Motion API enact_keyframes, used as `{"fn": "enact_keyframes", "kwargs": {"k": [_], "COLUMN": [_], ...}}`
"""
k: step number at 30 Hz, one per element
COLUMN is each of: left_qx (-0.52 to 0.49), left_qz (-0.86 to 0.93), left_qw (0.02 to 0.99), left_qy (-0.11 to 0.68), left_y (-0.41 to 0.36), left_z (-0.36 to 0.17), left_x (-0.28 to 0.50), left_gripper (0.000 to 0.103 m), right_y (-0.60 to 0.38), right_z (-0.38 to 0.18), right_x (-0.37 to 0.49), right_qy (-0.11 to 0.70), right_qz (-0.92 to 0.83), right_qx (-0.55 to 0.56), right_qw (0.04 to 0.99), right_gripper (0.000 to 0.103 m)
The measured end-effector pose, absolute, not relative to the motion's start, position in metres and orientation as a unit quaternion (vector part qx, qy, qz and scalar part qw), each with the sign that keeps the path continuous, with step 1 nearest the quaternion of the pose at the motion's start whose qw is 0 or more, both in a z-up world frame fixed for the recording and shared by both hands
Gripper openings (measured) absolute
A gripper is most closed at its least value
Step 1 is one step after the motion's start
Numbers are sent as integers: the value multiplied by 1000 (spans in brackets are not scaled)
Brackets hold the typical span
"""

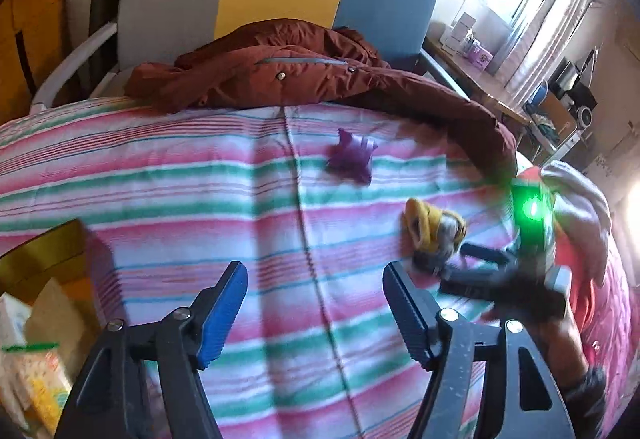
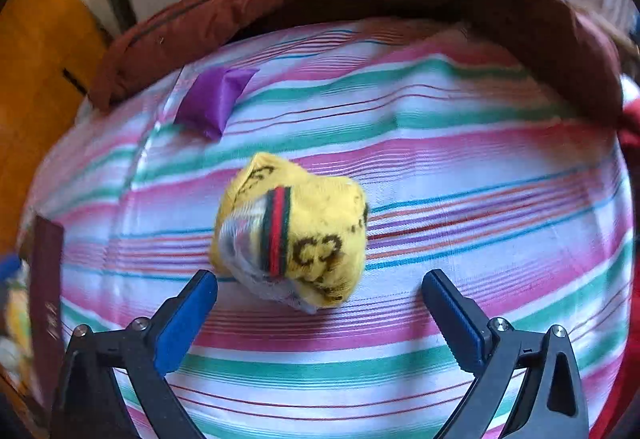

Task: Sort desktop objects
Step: 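Lower the left tool onto the purple packet and grasp it while the right tool holds the sock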

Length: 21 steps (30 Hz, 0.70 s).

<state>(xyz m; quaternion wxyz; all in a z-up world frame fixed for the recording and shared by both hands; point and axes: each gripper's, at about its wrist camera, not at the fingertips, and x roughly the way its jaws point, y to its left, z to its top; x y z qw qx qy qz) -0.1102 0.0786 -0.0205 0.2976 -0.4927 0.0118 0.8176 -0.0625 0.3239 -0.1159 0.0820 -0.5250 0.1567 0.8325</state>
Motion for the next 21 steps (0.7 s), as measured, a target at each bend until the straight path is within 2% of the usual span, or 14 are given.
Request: {"fn": "enact_keyframes", "kwargs": {"k": [5, 8, 14, 21], "left_qx": [-492, -496, -506, -535], "left_qz": [816, 809, 799, 786], "left_qw": [304, 316, 325, 308], "left_qy": [2, 4, 19, -41], "left_y": [103, 118, 141, 150], "left_z": [-21, -24, -33, -45], "left_x": [-133, -143, -161, -199], "left_gripper": [72, 76, 75, 71], "right_y": [313, 310, 319, 330], "right_z": [-120, -120, -109, -78], "right_x": [-65, -62, -62, -52], "right_qy": [115, 95, 123, 162], "right_qz": [827, 821, 816, 847], "right_qx": [-544, -558, -558, -499], "right_qw": [86, 80, 85, 84], "right_gripper": [103, 103, 101, 95]}}
